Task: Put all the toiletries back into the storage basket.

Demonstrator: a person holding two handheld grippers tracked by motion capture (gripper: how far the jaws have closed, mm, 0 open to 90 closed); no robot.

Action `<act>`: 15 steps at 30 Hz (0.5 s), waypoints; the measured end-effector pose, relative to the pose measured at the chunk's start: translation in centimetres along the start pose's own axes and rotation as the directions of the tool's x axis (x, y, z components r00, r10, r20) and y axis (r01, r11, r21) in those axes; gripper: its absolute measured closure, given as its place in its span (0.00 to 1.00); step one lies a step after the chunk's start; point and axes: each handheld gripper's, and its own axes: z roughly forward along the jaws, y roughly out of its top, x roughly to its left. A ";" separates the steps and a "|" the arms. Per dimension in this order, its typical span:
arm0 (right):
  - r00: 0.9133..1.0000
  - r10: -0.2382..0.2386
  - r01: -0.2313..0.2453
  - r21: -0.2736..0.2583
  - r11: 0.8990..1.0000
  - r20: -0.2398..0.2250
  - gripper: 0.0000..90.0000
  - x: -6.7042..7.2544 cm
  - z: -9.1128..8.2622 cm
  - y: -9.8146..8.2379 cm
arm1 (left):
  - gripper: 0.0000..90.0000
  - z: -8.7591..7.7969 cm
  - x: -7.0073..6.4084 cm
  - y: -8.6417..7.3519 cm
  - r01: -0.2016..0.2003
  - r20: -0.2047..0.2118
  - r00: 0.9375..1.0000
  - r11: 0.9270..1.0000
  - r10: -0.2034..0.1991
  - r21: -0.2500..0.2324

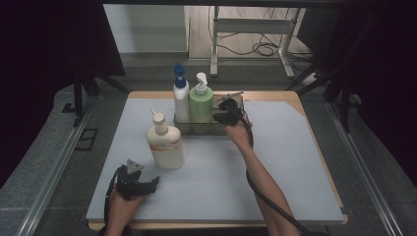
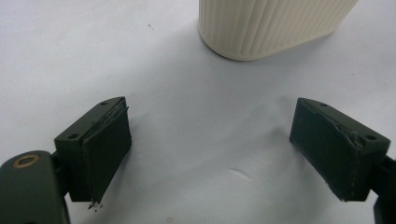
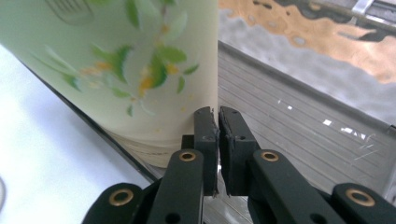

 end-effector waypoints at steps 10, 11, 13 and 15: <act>0.999 -0.036 0.036 -0.040 0.999 -0.008 0.87 0.5 -1.8 0.2 | 0.14 0.0 0.0 0.0 0.000 -0.001 1.000 1.000 0.000 0.000; 0.999 -0.039 0.039 -0.041 0.998 -0.008 0.85 0.5 -2.0 0.2 | 0.14 0.0 0.0 0.0 0.000 -0.001 1.000 1.000 0.000 0.000; 0.999 -0.048 0.047 -0.049 0.998 -0.008 0.81 0.5 -2.4 0.1 | 0.14 0.0 0.0 0.0 -0.001 -0.002 1.000 1.000 0.001 0.000; 0.999 -0.046 0.045 -0.057 0.997 -0.006 0.77 0.3 -2.9 0.0 | 0.14 0.0 -0.1 0.0 -0.002 -0.003 1.000 1.000 0.002 0.000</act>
